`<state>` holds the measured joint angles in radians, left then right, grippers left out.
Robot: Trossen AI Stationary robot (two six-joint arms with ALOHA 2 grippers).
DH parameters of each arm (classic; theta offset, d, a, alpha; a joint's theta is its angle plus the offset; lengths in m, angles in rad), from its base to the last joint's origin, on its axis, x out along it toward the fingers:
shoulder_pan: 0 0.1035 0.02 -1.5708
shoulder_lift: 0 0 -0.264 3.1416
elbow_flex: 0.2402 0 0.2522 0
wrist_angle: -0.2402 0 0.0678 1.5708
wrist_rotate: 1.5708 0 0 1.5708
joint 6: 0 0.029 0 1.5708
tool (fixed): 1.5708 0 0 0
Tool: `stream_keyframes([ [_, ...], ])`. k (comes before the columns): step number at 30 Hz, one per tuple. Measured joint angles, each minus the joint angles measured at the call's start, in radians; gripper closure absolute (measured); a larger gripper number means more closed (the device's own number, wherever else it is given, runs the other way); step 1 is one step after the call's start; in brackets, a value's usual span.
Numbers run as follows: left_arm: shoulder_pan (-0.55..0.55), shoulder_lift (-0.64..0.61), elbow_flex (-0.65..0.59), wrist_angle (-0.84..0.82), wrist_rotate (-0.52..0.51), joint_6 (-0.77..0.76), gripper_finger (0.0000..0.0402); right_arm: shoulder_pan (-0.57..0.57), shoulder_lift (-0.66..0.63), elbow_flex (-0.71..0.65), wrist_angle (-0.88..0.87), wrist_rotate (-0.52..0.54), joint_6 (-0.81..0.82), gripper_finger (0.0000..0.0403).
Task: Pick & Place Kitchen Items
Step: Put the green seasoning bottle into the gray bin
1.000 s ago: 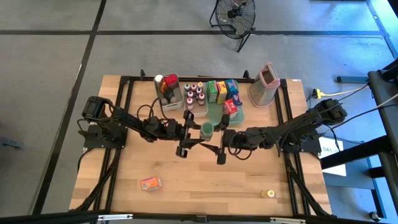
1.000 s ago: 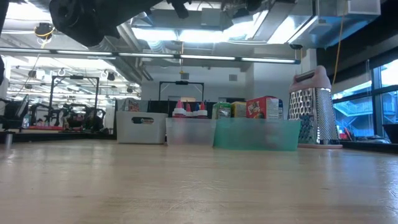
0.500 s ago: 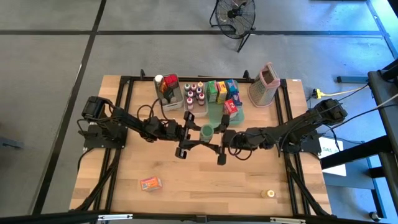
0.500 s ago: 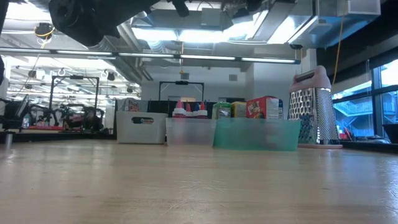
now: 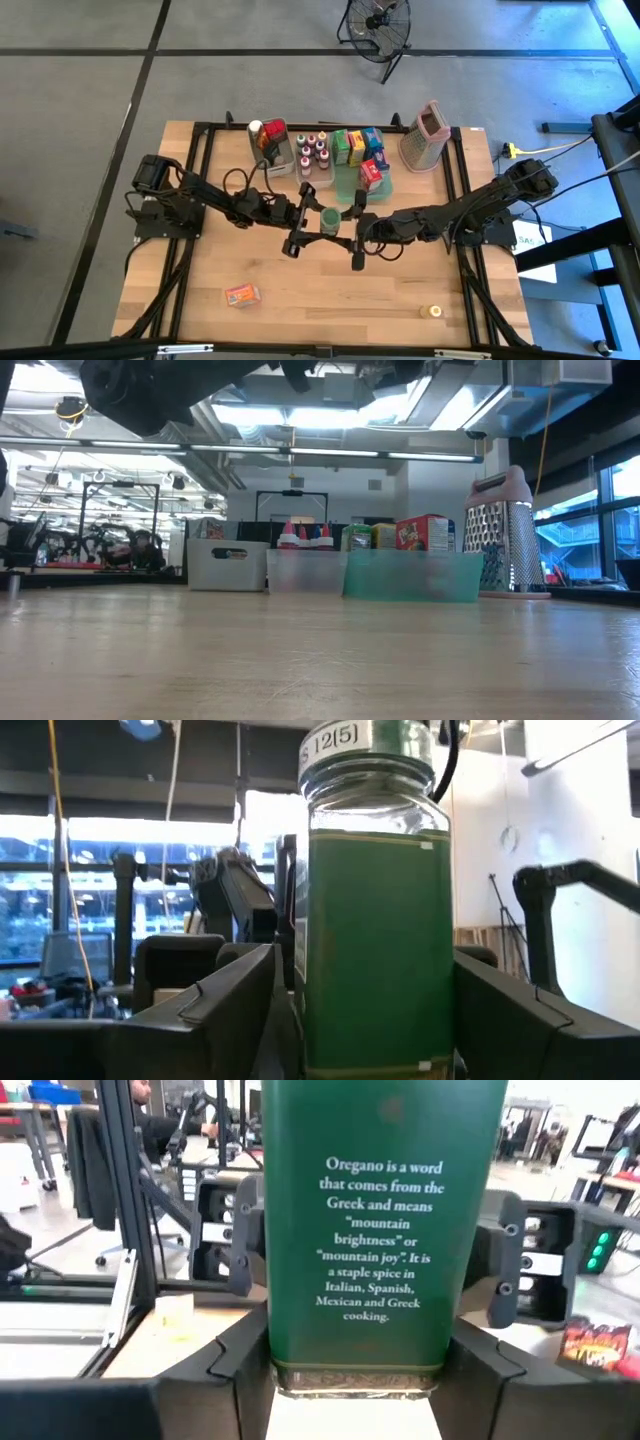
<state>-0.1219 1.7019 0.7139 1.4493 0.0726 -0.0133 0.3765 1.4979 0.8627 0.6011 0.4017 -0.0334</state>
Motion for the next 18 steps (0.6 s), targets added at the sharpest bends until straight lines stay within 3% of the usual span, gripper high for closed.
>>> stream_keyframes([
  [6, 0.001, -0.044, 0.000, -0.132, 0.006, -0.015, 0.0136, 0.000, 0.000, 0.000, -0.081, 0.002, 0.066, 0.0206],
  [14, 0.001, -0.198, 0.000, -0.401, -0.018, -0.018, 0.0138, 0.000, 0.000, 0.000, -0.231, 0.001, 0.190, 0.0206],
  [18, 0.000, -0.231, 0.000, -0.450, -0.018, -0.031, 0.0144, 0.000, 0.000, 0.000, -0.240, -0.011, 0.206, 0.0206],
])
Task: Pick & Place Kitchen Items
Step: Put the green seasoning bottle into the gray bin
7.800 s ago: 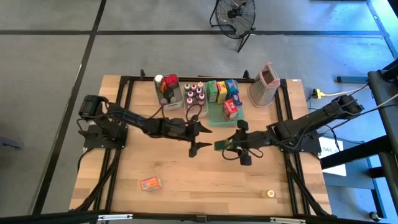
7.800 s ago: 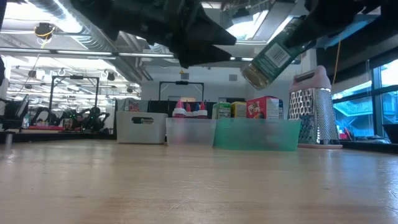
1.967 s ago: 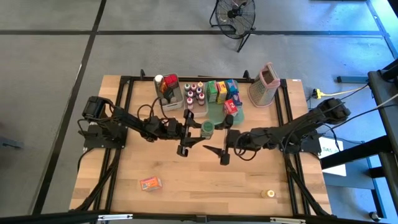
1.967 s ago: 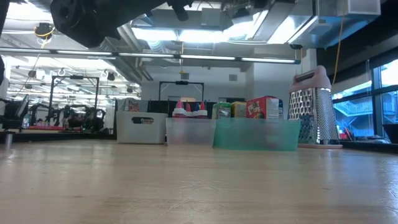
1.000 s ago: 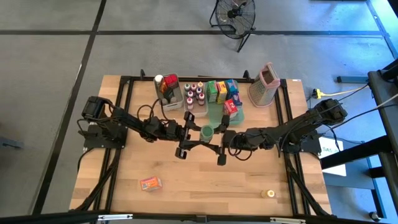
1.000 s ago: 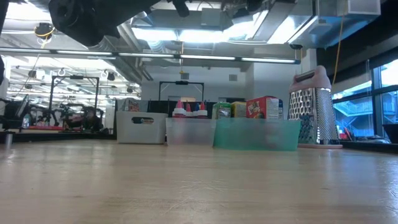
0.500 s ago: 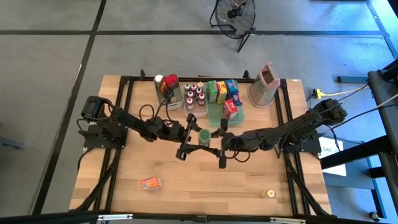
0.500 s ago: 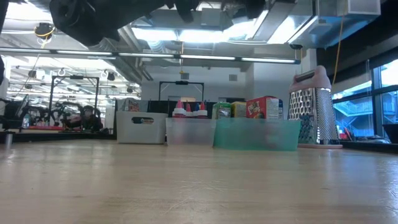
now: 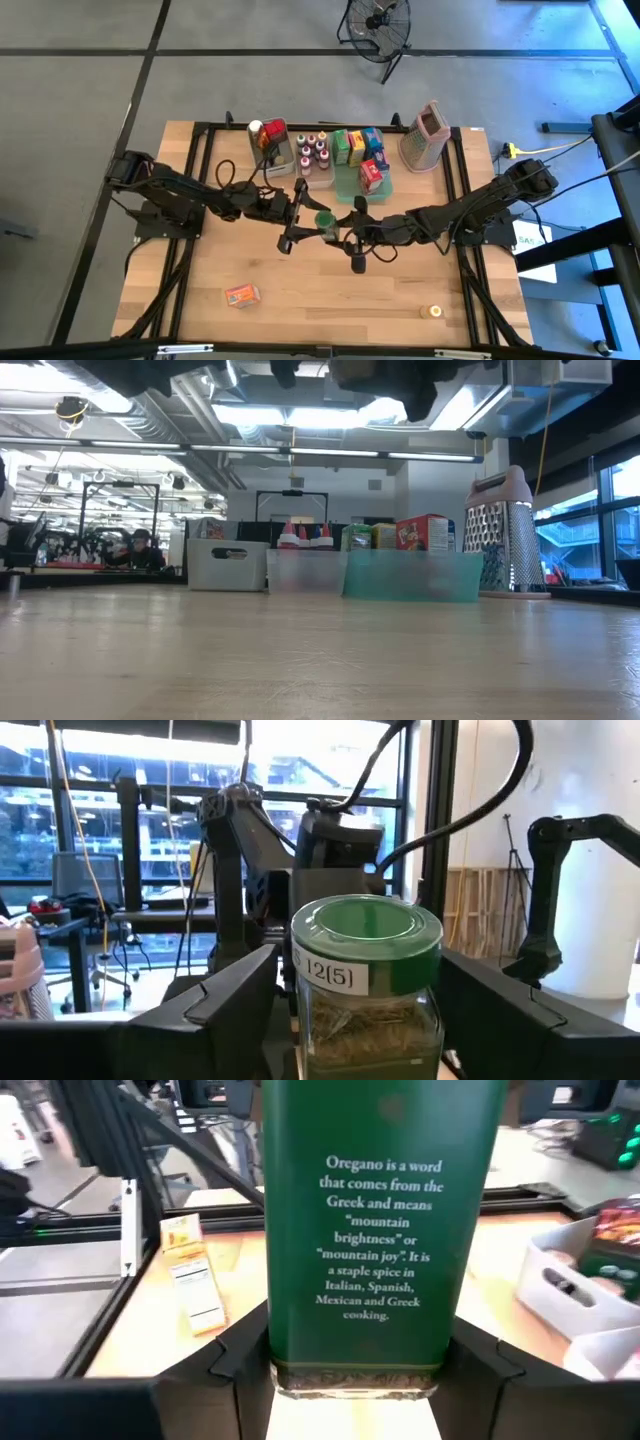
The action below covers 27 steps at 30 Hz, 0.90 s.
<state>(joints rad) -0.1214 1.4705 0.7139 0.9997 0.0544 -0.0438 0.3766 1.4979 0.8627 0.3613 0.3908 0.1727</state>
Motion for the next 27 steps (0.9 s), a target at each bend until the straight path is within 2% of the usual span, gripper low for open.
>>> stream_keyframes([
  [7, 0.000, -0.001, 0.001, -0.021, -0.001, -0.019, 0.0166, -0.004, 0.000, 0.000, -0.009, -0.031, 0.023, 0.0206],
  [15, 0.007, -0.002, 0.108, -0.228, 0.030, -0.027, 0.0176, -0.004, -0.001, -0.002, -0.017, -0.032, 0.029, 0.0206],
  [22, 0.006, -0.001, 0.124, -0.253, 0.030, -0.012, 0.0173, -0.004, -0.002, -0.002, -0.020, -0.036, 0.033, 0.0206],
  [27, 0.006, -0.001, 0.124, -0.254, 0.023, -0.015, 0.0191, -0.004, -0.002, -0.002, -0.023, -0.028, 0.032, 0.0206],
])
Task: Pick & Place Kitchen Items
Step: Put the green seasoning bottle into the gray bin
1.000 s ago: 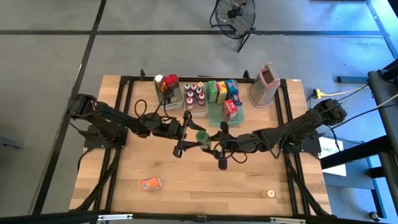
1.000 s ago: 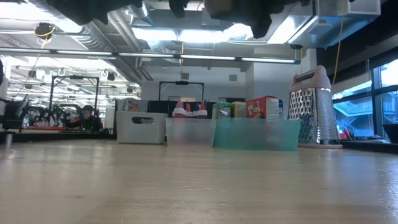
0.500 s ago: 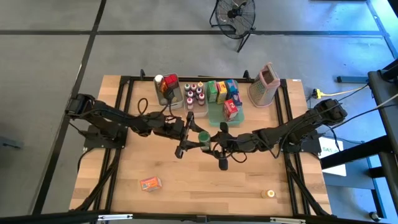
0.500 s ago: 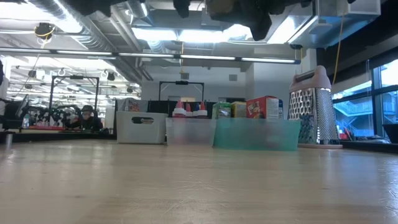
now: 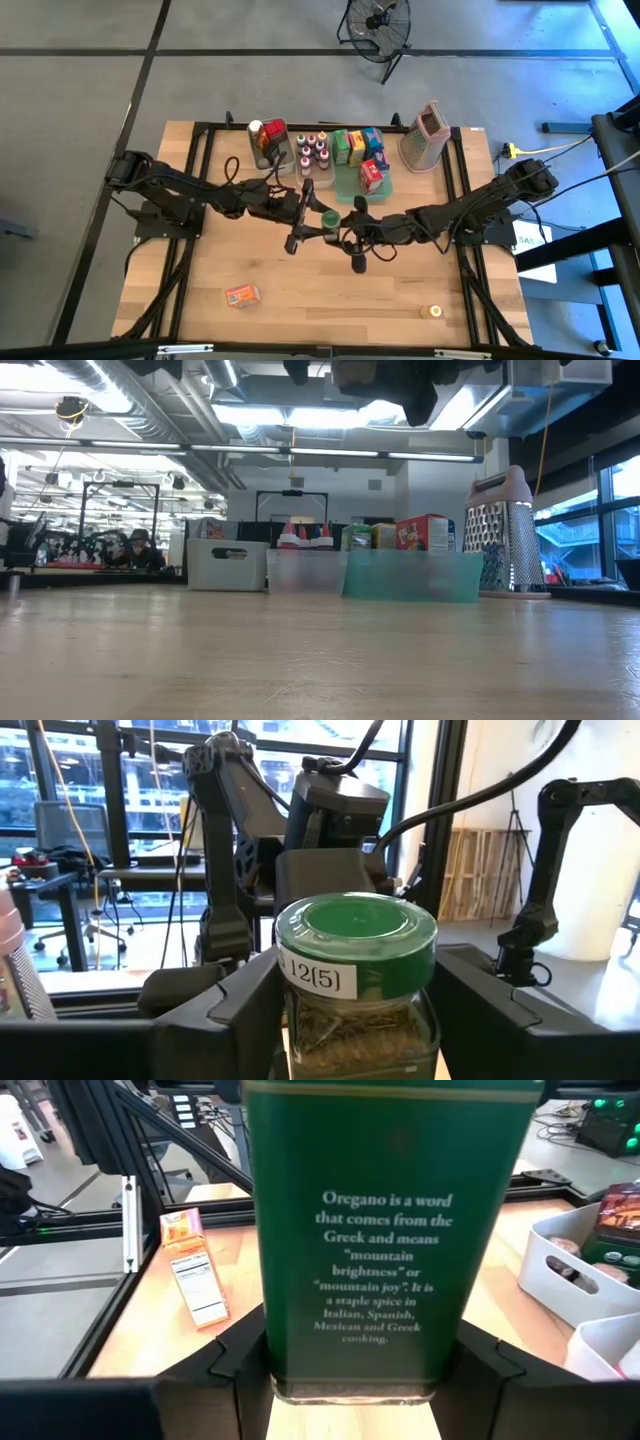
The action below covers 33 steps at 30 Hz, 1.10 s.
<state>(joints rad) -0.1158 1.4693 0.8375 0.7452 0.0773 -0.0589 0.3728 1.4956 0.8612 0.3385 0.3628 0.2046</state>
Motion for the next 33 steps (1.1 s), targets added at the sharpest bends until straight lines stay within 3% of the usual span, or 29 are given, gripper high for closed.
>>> stream_keyframes([
  [10, -0.002, 0.000, 0.002, -0.013, -0.015, -0.003, 0.0201, -0.001, 0.000, 0.000, -0.011, 0.005, 0.001, 0.0202],
  [21, -0.042, -0.040, 0.002, -0.065, -0.048, 0.047, 0.0207, 0.003, 0.000, 0.000, -0.078, 0.100, 0.016, 0.0121],
  [27, -0.055, -0.098, 0.003, -0.210, -0.110, 0.049, 0.0207, 0.002, -0.044, 0.000, -0.150, 0.101, -0.052, 0.0107],
  [33, -0.061, -0.216, -0.028, -0.331, -0.231, 0.062, 0.0207, 0.002, -0.075, 0.000, -0.256, 0.115, 0.020, 0.0106],
])
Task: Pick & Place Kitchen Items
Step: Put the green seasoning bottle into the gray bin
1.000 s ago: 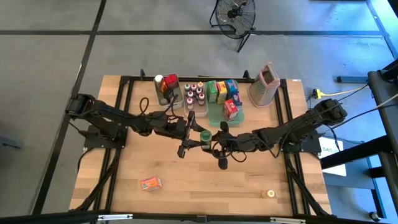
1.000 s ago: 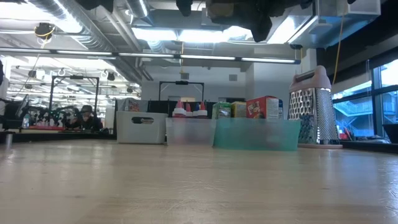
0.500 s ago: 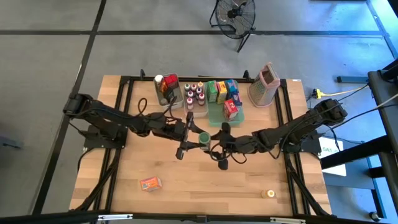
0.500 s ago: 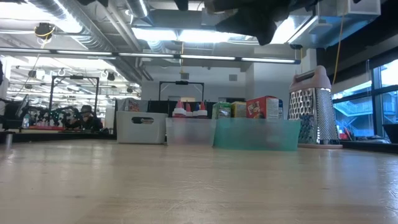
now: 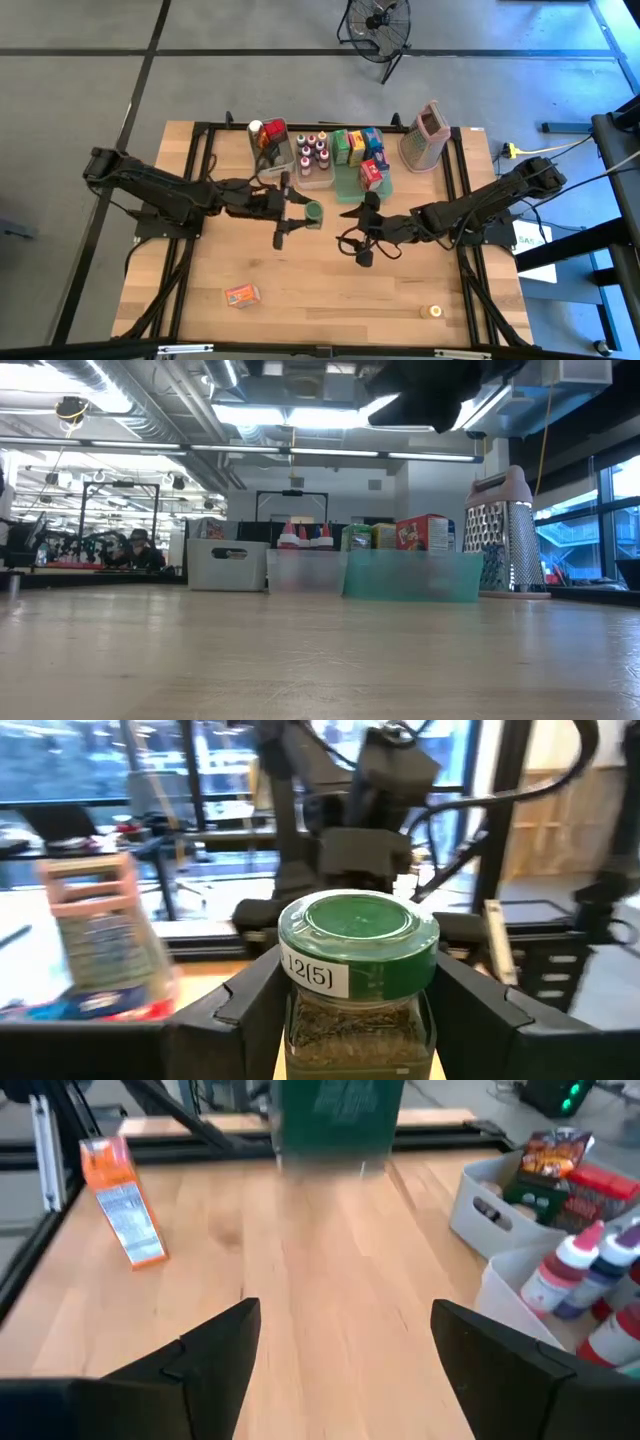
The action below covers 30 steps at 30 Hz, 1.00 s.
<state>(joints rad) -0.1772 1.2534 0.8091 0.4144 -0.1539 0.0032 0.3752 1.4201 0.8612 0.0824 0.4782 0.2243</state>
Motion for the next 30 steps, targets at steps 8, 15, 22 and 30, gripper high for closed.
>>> stream_keyframes([
  [8, -0.014, -0.284, -0.190, -0.082, -0.313, 0.002, 0.0207, 0.013, -0.001, 0.000, -0.071, 0.000, 0.023, 0.0105],
  [15, 0.091, -0.430, -0.441, 0.168, -0.457, 0.042, 0.0207, 0.013, -0.001, 0.000, -0.072, 0.020, 0.023, 0.0105],
  [22, 0.294, -0.379, -0.568, 0.440, -0.461, -0.003, 0.0207, 0.012, -0.001, 0.000, -0.056, 0.045, 0.023, 0.0105],
  [30, 0.435, -0.196, -0.566, 0.533, -0.445, -0.035, 0.0207, 0.003, -0.001, 0.000, -0.048, 0.045, 0.023, 0.0105],
])
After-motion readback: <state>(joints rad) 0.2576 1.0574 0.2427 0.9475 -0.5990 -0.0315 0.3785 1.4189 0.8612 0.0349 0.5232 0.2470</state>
